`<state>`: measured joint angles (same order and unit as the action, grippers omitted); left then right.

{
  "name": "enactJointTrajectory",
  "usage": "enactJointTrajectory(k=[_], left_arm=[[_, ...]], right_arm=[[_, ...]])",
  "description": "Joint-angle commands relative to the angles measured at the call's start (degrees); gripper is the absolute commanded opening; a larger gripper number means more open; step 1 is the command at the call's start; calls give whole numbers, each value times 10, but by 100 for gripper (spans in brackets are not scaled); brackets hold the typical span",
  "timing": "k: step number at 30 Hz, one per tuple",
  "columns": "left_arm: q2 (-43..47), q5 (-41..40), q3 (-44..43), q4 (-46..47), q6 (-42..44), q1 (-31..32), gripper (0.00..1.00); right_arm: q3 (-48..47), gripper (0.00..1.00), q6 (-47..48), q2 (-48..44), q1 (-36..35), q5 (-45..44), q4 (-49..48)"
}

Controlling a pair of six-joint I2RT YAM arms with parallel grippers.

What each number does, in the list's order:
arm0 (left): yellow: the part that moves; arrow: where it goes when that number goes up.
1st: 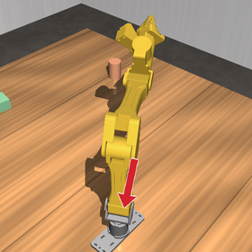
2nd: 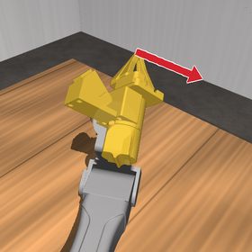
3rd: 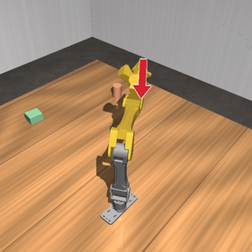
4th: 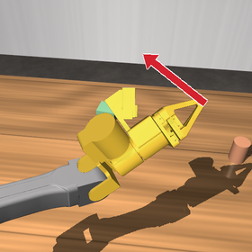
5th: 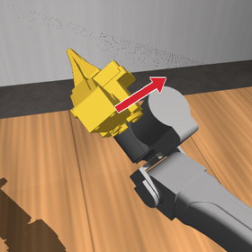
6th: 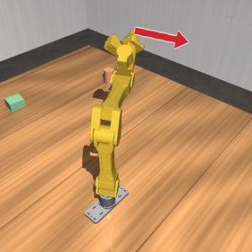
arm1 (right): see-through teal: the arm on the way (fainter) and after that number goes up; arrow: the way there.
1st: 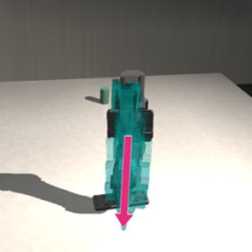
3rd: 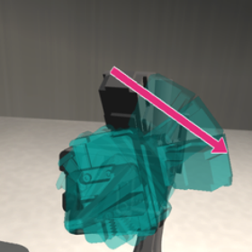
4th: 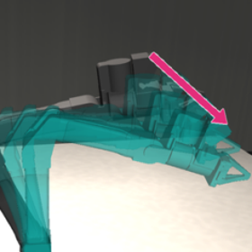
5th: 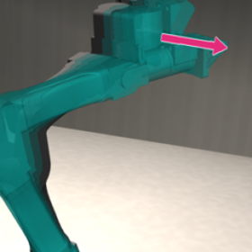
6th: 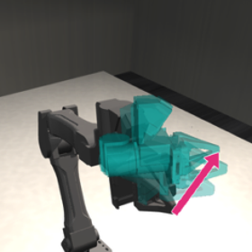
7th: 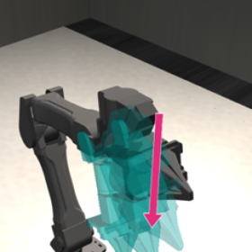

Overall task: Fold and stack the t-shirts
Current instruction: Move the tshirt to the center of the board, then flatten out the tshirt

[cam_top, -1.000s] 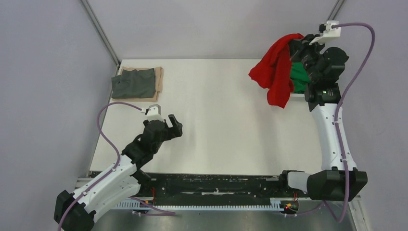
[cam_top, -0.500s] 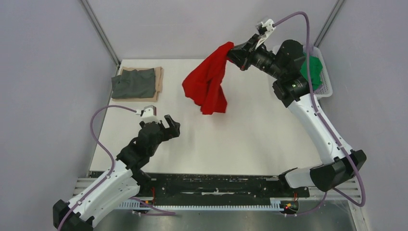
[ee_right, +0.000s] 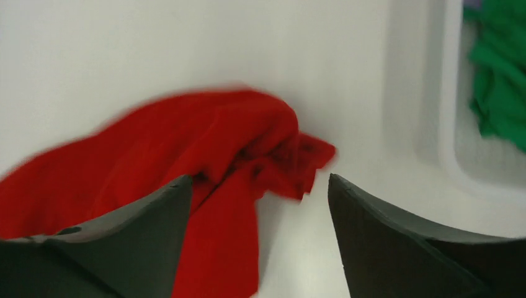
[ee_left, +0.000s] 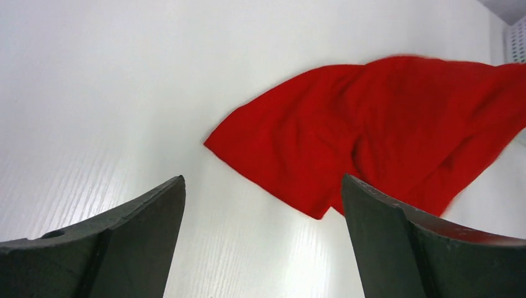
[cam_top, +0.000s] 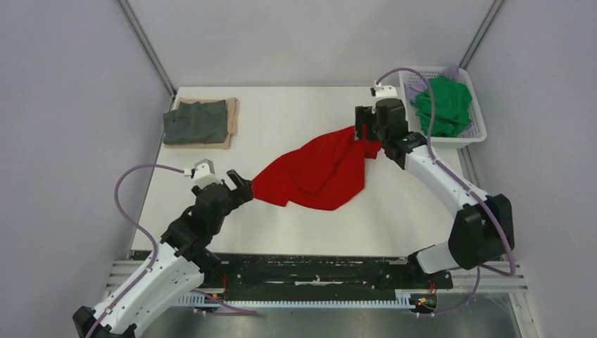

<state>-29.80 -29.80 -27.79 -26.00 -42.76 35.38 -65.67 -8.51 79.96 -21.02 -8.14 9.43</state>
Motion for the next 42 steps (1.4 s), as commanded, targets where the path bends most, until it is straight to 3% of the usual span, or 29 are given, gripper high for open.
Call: enactJointTrajectory(k=[1, 3, 10, 14, 18, 25, 33, 40, 42], left_arm=[[-31, -33, -16, -30, -63, 0, 100], [-64, -31, -17, -29, -76, 0, 100], [-227, 66, -34, 62, -64, -25, 100], [-329, 123, -61, 89, -49, -48, 100], [-397, 127, -81, 100, -38, -56, 99], [-478, 123, -104, 105, -33, -62, 87], [-582, 119, -189, 39, -28, -65, 71], [-619, 121, -208, 66, -16, -64, 33], [-627, 114, -221, 57, -12, -65, 8]], right_arm=[[26, 88, -9, 38, 13, -188, 89], [42, 98, -11, 31, 13, -200, 88], [137, 98, -23, -62, 13, -208, 49], [249, 98, -51, -146, 13, -146, 4], [313, 98, -83, -199, 13, -75, -3], [334, 98, -76, -219, 12, -42, 38], [364, 98, -61, -234, 9, -28, 47], [373, 98, -30, -250, -20, -4, 41], [380, 98, -24, -253, -42, 18, 28]])
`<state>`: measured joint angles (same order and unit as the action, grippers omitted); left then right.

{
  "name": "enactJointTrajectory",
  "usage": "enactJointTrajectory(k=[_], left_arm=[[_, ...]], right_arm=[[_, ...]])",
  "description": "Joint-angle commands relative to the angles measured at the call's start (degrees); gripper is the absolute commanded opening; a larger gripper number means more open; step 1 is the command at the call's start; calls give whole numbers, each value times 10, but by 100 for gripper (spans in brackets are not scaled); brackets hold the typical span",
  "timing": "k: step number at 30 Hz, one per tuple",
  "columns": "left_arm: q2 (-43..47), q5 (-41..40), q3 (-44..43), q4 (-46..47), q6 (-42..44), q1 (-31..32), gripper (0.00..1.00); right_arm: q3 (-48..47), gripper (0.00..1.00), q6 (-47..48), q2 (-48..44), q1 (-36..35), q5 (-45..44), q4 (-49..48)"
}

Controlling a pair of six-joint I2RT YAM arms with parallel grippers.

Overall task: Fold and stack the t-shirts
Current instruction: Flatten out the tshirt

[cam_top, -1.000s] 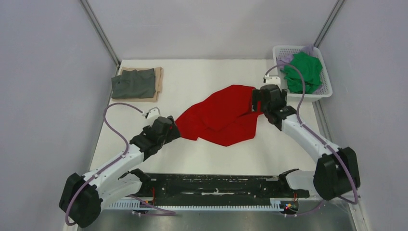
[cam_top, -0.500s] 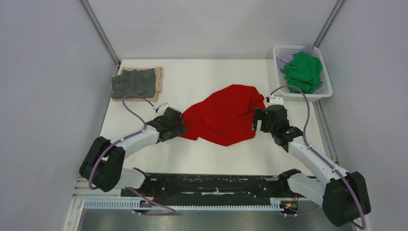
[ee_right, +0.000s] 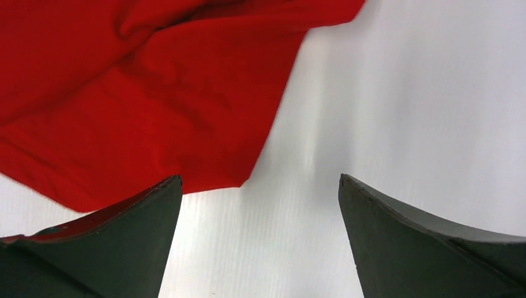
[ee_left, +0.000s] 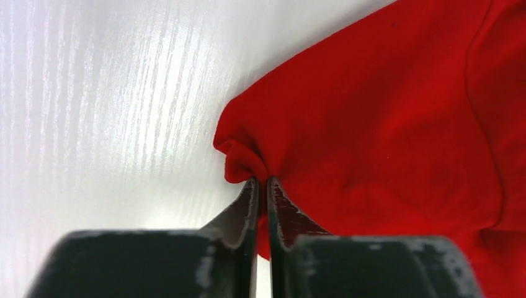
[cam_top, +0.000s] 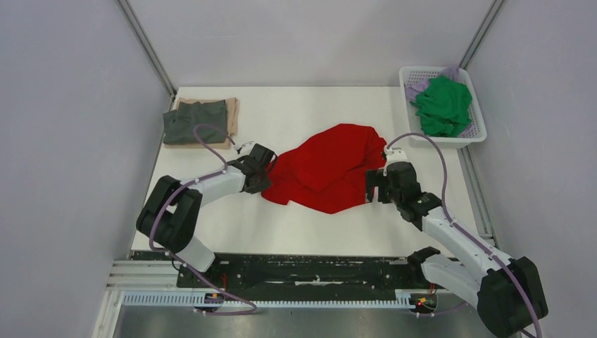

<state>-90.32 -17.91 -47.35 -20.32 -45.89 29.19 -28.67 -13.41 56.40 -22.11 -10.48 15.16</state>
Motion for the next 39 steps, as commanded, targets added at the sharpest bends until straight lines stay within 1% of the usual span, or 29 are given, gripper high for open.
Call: enactJointTrajectory(k=[1, 5, 8, 12, 15, 18, 20, 21, 25, 30, 35, 37, 39], left_arm=[[-24, -15, -35, -9, 19, -3, 2], [0, -41, -46, -28, 25, -3, 2], [55, -48, -14, 1, 29, -2, 2], [107, -50, 1, 7, 32, -2, 2], [134, -48, 9, 14, 29, -3, 2], [145, -57, 0, 15, 28, -3, 2], [145, -66, -13, 9, 28, -3, 2], [145, -69, -21, 7, 29, -3, 2], [146, -81, -35, 7, 24, -2, 2], [142, -82, -51, 6, 25, -2, 2], [146, -89, -54, 7, 25, -2, 2], [148, -96, -54, 6, 26, -3, 2], [149, -104, -56, 4, 25, -4, 2]], right_arm=[[14, 98, 28, -18, -44, 51, -36], [23, 98, 45, -12, -120, 60, -59], [20, 98, 67, 4, -181, 56, -88], [-22, 98, 89, 82, -263, 44, -101], [-61, 93, 94, 155, -321, 21, -125], [-107, 83, 90, 225, -356, 6, -139], [-131, 77, 83, 264, -364, -4, -147], [-140, 75, 78, 277, -364, -4, -159], [-179, 71, 73, 332, -365, -20, -182], [-204, 65, 80, 389, -365, -29, -219], [-212, 60, 84, 430, -365, -85, -227], [-206, 54, 84, 434, -364, -101, -231], [-193, 43, 74, 431, -364, -106, -233]])
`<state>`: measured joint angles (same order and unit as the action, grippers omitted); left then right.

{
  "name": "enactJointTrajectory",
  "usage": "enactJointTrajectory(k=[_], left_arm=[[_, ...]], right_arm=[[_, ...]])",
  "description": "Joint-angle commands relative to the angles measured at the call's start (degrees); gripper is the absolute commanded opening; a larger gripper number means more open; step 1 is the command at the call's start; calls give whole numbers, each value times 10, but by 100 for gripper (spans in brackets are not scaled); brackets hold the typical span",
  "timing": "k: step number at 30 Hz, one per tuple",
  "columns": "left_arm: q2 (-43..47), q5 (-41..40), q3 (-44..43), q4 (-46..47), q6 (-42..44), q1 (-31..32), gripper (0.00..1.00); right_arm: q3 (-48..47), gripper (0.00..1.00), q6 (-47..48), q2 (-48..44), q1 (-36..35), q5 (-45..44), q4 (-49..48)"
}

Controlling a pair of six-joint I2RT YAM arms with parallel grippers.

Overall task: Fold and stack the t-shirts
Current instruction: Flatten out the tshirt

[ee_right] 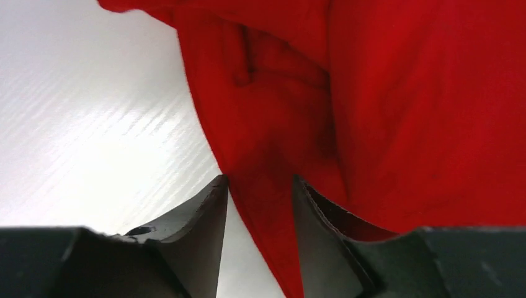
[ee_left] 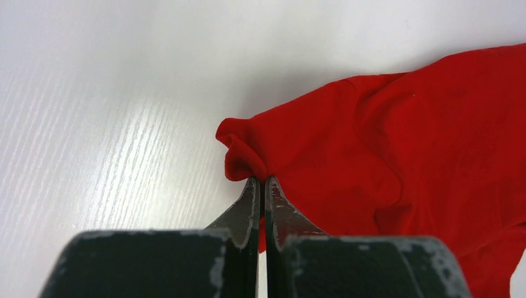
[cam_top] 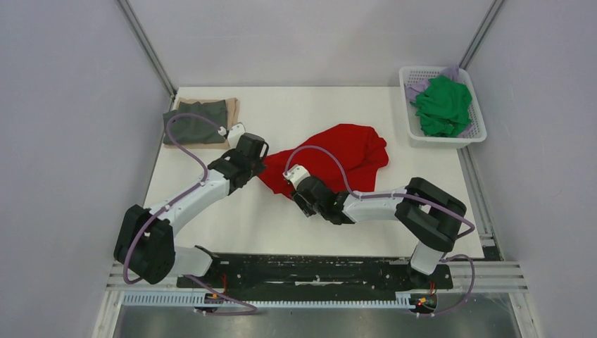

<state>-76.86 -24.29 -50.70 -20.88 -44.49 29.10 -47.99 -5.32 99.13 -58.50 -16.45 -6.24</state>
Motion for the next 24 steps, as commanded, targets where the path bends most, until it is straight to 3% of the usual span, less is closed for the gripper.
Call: enactJointTrajectory(k=[1, 4, 13, 19, 24], left_arm=[[15, -44, -25, 9, 12, -3, 2], [18, -64, -29, 4, 17, -4, 2], [89, -128, -46, -21, 35, -18, 2], [149, -171, -121, -68, 60, -22, 2], [218, -195, -207, -102, 99, -21, 2]], right_arm=[[10, 34, -12, -3, 1, -46, -21], [48, 0, -32, -51, 1, -62, -15], [148, 0, -43, -350, 67, -133, 37], [79, 0, -6, -468, 125, -170, 74], [-46, 0, 72, -526, 129, -203, 109]])
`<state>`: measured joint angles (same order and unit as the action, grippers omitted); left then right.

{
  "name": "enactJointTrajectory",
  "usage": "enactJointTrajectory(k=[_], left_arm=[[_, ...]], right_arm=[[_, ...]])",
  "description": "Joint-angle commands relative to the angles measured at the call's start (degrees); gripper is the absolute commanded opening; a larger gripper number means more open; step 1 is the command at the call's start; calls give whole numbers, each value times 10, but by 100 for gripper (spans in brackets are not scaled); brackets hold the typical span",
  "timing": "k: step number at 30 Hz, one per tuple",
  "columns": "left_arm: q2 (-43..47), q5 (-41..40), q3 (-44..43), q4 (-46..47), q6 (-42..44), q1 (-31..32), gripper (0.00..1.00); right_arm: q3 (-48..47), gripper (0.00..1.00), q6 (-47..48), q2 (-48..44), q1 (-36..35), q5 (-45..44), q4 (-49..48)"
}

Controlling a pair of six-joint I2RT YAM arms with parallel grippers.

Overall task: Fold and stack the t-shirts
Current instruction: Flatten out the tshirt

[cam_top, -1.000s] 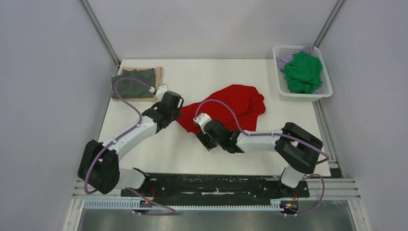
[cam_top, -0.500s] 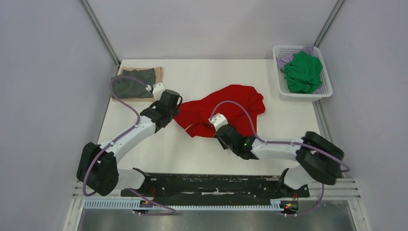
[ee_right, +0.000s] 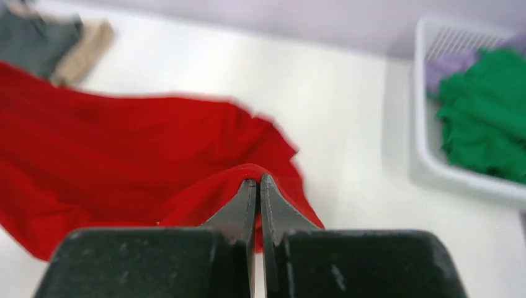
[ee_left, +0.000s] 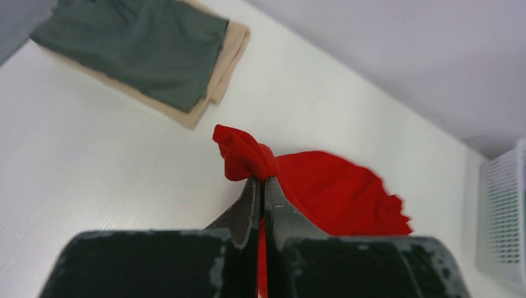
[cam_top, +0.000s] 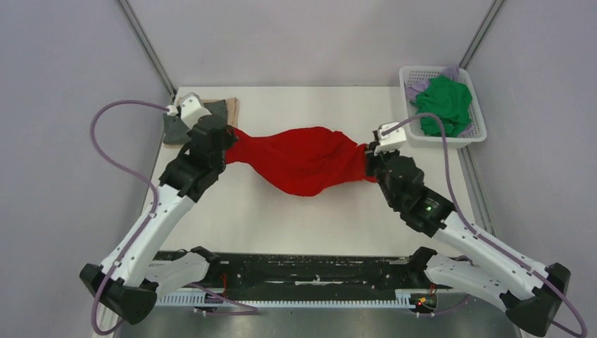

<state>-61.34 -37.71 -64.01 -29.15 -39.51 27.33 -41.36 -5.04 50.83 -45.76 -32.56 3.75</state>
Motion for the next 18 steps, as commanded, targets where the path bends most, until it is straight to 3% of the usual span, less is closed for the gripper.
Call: enactJointTrajectory(k=[1, 11, 14, 18], left_arm=[[76, -64, -92, -25, 58, -3, 2], [191, -49, -275, -58, 134, -3, 2], [199, -15, -316, -58, 143, -3, 2], [175, 3, -368, -59, 161, -3, 2]], right_arm=[[-140, 0, 80, -51, 2, -34, 17], [-350, 0, 132, -77, 1, 56, 86], [-410, 0, 139, -64, 1, 85, 115], [-450, 0, 141, -43, 1, 55, 142]])
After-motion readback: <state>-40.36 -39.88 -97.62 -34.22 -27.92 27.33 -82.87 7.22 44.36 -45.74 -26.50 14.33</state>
